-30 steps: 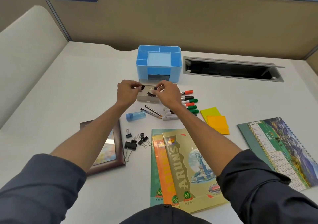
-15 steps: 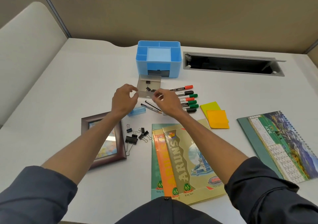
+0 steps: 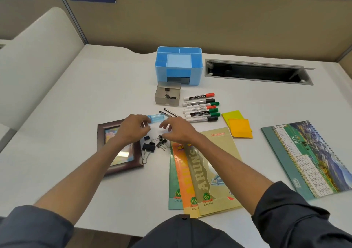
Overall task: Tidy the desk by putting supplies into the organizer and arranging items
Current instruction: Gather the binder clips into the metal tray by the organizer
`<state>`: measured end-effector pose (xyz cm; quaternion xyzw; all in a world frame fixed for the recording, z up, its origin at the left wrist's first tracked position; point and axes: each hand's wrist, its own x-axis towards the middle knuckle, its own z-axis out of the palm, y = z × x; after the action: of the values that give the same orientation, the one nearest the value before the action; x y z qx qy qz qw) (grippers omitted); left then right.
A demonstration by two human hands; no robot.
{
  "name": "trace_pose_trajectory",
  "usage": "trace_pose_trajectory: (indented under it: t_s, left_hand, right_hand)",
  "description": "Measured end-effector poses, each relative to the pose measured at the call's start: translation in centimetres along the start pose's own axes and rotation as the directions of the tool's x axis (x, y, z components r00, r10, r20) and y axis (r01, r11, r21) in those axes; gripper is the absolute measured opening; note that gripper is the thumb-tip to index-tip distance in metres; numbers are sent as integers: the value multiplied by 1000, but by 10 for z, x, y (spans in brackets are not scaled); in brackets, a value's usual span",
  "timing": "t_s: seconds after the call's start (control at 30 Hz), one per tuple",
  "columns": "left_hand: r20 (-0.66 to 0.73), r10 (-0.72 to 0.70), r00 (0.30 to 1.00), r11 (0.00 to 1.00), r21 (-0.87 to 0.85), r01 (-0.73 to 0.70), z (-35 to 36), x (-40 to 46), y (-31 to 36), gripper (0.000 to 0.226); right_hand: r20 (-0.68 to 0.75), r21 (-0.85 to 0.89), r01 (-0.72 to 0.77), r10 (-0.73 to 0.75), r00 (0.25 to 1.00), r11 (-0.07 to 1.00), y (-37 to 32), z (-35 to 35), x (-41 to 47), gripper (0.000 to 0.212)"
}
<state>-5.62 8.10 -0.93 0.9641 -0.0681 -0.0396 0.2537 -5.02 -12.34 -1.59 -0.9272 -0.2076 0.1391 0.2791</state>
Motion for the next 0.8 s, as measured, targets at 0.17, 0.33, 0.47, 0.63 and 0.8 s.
trace_pose_trajectory:
  t_s: [0.17,0.33,0.47,0.63,0.8]
  left_hand:
    - [151,43,988,990,125,-62,0,-13,1,36]
    - [157,45,987,980,182,-73,5,-15,-4,32]
    - [170,45,984,977,197,-78,7,-14,-4,28]
    - [178,66,982,962,249,-110,6,-14,-4,30]
    - [217,83,973,953,267,-141,6,-15,-4,31]
  right_hand:
    - [146,-122,49,-31,989,991,-7,6,-8,52]
    - [150,-221,72,-39,988,973,-9,13,-10,52]
    - [117,-262,86,-57,991,961,-11,15,-8,40]
    - [92,-229,73,-53,994,971,-11,16,-7,34]
    - [60,-216,77,-65,996,973,-12,15,-7,31]
